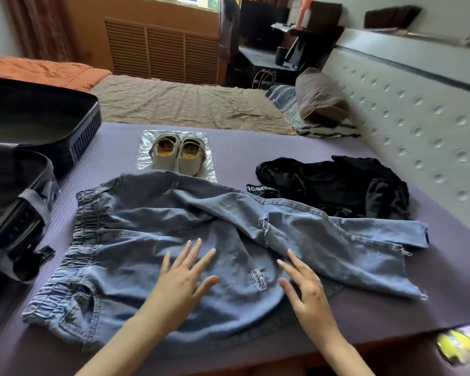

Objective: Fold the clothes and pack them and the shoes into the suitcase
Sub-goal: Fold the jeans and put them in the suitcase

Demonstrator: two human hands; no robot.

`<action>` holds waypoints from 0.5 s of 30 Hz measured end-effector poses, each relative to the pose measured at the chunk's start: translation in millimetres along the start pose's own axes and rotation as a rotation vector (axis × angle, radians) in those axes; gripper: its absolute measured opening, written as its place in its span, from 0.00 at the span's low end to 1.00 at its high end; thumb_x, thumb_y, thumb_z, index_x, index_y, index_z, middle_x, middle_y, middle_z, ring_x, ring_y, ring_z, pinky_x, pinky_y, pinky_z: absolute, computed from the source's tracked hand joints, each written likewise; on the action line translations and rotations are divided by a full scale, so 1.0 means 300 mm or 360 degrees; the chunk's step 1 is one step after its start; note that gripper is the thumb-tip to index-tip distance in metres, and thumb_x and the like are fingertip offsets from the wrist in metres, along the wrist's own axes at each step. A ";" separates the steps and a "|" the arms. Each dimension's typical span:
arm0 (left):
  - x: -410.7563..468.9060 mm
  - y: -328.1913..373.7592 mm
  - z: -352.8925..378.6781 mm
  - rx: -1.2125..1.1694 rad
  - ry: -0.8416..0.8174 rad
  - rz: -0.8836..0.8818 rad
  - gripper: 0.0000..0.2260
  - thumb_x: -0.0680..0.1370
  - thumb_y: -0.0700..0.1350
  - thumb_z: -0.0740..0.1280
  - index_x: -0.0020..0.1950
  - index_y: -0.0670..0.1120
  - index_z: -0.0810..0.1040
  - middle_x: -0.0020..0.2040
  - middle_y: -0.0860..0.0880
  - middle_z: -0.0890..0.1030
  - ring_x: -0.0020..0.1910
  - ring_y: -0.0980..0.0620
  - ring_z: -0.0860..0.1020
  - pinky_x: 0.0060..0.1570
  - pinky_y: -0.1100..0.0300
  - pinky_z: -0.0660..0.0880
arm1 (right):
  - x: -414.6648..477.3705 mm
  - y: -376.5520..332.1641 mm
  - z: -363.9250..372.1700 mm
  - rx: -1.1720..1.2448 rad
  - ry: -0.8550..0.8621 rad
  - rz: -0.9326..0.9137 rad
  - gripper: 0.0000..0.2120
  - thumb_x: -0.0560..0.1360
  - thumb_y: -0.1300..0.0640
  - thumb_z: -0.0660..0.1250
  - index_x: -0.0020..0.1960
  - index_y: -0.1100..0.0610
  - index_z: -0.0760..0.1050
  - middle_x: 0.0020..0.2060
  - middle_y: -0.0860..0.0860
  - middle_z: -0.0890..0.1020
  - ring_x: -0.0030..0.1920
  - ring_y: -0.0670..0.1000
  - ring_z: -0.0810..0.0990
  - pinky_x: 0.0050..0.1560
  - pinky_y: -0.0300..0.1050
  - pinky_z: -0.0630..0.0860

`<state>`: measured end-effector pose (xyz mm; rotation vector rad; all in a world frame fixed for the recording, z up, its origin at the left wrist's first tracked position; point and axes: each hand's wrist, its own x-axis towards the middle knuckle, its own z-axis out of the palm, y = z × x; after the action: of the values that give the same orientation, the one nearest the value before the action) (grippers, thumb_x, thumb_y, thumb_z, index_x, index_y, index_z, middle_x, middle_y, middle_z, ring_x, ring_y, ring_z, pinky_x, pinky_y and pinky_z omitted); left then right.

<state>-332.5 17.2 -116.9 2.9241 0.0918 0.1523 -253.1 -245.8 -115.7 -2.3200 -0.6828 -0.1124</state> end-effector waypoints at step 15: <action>0.534 0.499 -0.005 -0.0380 -0.0151 0.0257 0.26 0.80 0.52 0.60 0.76 0.52 0.56 0.78 0.51 0.53 0.76 0.52 0.48 0.74 0.53 0.46 | 0.286 0.472 -0.432 -0.0360 0.0116 0.0658 0.22 0.73 0.61 0.71 0.67 0.57 0.74 0.59 0.57 0.79 0.63 0.58 0.70 0.63 0.48 0.65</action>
<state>-166.1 -116.7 -68.2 2.6924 -0.1661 0.0453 -94.2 -379.5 -82.3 -2.6088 -0.1492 -0.0868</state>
